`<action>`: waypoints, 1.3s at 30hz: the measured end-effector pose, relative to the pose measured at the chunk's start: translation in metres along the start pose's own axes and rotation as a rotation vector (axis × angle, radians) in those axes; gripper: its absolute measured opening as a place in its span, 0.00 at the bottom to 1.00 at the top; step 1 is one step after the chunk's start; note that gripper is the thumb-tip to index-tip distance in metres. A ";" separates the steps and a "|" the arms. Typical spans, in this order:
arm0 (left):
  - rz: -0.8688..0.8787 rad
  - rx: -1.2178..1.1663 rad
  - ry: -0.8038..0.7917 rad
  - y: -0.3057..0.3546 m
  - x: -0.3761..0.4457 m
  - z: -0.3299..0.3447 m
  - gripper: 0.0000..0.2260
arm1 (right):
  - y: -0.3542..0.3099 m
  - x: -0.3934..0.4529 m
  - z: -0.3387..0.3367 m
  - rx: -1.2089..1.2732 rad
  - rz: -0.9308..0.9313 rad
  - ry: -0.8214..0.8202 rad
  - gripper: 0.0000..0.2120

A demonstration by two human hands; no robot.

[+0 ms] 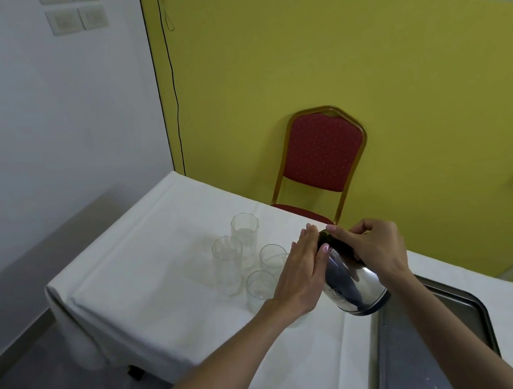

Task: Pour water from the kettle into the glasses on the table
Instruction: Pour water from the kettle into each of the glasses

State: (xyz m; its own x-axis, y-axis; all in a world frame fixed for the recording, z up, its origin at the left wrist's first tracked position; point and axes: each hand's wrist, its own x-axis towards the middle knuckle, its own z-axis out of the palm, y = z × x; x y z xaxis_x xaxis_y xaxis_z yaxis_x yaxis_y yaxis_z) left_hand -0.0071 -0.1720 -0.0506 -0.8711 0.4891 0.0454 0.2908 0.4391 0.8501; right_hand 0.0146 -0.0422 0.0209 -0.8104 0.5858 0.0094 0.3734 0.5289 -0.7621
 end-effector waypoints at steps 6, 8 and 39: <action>-0.008 -0.002 -0.006 0.000 0.001 0.001 0.28 | 0.002 0.002 0.000 -0.009 -0.011 -0.006 0.20; -0.002 0.002 -0.006 -0.001 0.001 0.001 0.27 | 0.002 0.002 0.000 -0.006 -0.011 -0.006 0.20; 0.050 0.056 -0.020 0.000 0.008 0.007 0.26 | 0.015 0.002 -0.004 0.134 0.066 0.004 0.21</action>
State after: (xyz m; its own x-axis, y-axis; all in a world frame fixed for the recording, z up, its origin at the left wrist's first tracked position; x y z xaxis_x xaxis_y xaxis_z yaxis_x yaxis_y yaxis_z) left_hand -0.0116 -0.1628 -0.0540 -0.8469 0.5261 0.0766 0.3561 0.4545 0.8165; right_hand 0.0202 -0.0303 0.0126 -0.7844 0.6188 -0.0415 0.3618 0.4023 -0.8410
